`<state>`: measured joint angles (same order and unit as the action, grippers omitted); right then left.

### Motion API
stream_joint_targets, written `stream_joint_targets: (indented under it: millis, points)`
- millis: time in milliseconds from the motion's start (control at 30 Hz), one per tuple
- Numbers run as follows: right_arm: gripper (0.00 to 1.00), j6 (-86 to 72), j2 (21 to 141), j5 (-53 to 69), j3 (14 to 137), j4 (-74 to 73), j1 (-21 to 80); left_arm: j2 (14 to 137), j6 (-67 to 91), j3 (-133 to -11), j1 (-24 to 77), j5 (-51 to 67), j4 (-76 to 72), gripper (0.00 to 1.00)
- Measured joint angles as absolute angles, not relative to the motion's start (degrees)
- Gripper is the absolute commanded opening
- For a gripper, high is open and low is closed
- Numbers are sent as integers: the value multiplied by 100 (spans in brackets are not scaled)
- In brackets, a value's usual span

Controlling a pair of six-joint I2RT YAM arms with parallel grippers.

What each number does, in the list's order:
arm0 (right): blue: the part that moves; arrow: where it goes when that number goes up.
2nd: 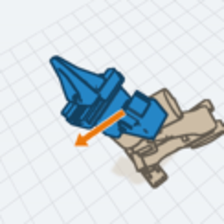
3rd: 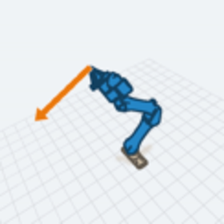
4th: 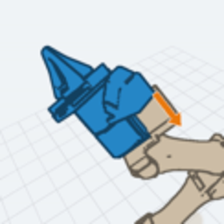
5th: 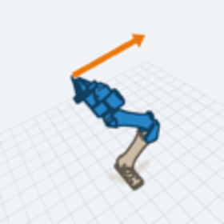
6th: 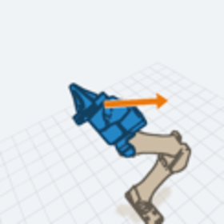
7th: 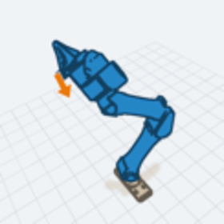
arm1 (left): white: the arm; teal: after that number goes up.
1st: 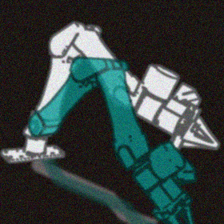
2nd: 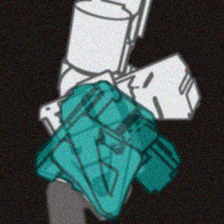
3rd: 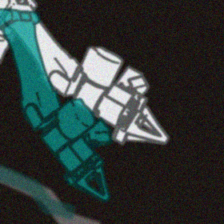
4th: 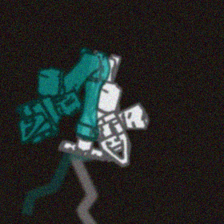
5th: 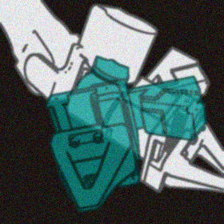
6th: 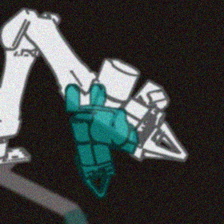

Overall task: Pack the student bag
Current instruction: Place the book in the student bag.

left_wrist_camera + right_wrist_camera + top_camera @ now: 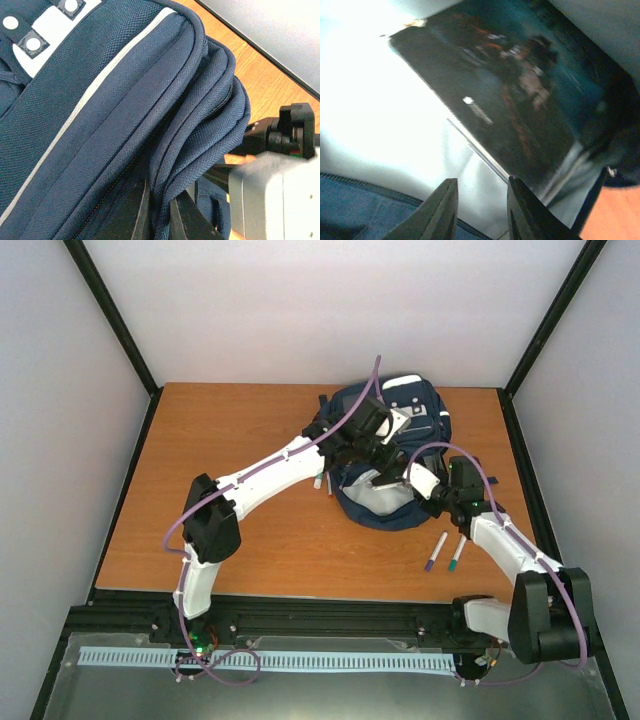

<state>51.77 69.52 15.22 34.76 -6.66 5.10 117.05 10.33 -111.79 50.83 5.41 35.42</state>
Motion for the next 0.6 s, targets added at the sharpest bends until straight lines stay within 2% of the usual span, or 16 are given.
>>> stream_joint_targets:
  millis: [67, 267, 600]
  points:
    - [13, 5358, 6899, 1555, 3441, -808, 624, 11705, 1033, -11179, 5083, 554, 3586, 1]
    - [6, 5741, 7011, 1363, 3238, -808, 941, 11705, 1039, -11225, 5083, 607, 3697, 1]
    - [3, 5784, 8335, 991, 3623, -167, 1155, 11692, 1039, -11255, 5061, 620, 3763, 1]
